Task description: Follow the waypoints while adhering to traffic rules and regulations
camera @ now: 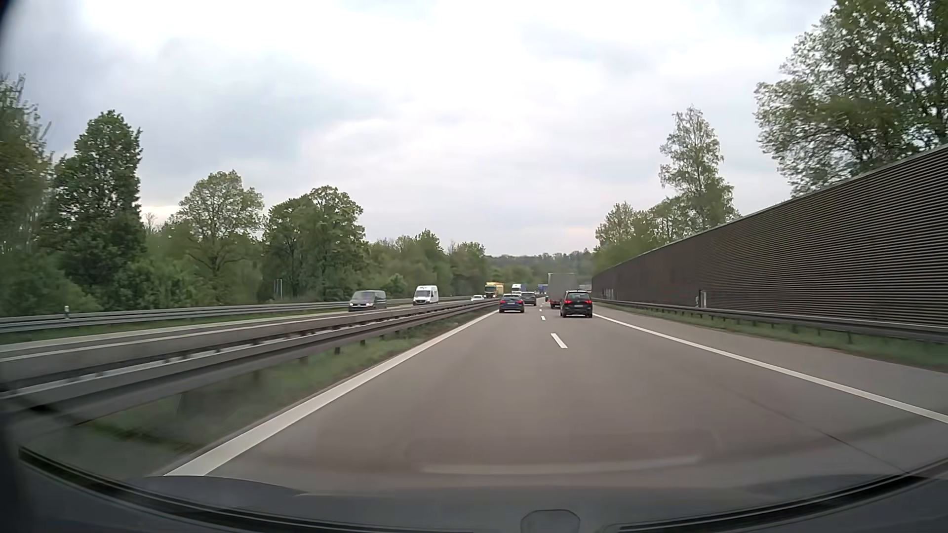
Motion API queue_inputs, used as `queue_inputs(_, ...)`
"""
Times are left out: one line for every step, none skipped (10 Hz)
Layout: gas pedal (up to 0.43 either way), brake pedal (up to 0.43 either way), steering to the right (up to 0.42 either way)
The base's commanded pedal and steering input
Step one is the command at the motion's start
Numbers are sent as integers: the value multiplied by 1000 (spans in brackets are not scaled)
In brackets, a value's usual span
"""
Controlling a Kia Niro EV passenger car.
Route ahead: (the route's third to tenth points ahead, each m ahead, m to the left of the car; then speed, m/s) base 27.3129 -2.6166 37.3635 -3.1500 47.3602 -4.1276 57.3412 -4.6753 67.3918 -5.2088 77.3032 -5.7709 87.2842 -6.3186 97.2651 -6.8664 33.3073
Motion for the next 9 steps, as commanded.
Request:
queue_inputs(240,0,8)
queue_inputs(240,0,8)
queue_inputs(240,0,8)
queue_inputs(240,0,8)
queue_inputs(240,0,8)
queue_inputs(240,0,8)
queue_inputs(240,0,8)
queue_inputs(240,0,8)
queue_inputs(240,0,8)
